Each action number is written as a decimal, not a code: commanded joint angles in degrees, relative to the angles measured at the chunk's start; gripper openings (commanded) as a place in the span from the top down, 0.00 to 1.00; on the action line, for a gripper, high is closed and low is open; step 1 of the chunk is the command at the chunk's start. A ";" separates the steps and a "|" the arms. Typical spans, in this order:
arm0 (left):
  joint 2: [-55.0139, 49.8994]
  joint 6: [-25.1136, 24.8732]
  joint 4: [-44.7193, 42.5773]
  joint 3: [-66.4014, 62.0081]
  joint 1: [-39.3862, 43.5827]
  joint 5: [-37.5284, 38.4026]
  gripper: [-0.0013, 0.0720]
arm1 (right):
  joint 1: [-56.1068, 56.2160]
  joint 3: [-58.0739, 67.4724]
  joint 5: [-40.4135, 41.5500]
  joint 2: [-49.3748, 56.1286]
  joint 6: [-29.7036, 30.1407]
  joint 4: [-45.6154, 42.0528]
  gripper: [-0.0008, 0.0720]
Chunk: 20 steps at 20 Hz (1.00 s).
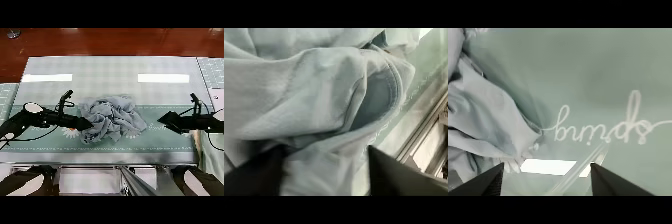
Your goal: Fold the shirts.
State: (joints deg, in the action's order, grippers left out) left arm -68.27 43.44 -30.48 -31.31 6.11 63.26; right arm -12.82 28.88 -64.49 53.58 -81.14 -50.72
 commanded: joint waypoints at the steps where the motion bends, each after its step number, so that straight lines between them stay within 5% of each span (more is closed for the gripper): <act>1: -2.67 -1.81 -2.69 -2.05 0.33 3.76 0.96 | 7.37 -0.37 5.03 5.07 -1.40 1.01 0.14; 11: -2.58 0.07 -4.00 -6.78 0.33 6.40 0.96 | 23.63 8.24 11.04 21.97 -2.93 7.65 0.15; 12: -2.58 0.42 -4.00 -6.84 0.33 6.36 0.95 | 24.94 10.14 11.02 23.50 -3.13 7.74 0.22; 14: -2.58 2.21 -4.02 -7.91 0.11 7.02 0.96 | 26.58 14.32 10.91 25.88 -2.89 7.63 0.77; 15: -2.56 2.71 -4.04 -9.55 -0.50 8.96 0.96 | 26.56 16.83 10.19 26.32 -0.28 7.17 0.95; 20: 2.03 12.46 -4.02 -26.49 -9.64 12.66 0.96 | 19.58 41.42 -3.34 24.28 -2.47 -2.62 0.95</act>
State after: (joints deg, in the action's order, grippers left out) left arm -68.79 49.28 -34.65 -49.34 0.97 75.22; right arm 9.47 57.39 -60.82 78.65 -82.43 -48.47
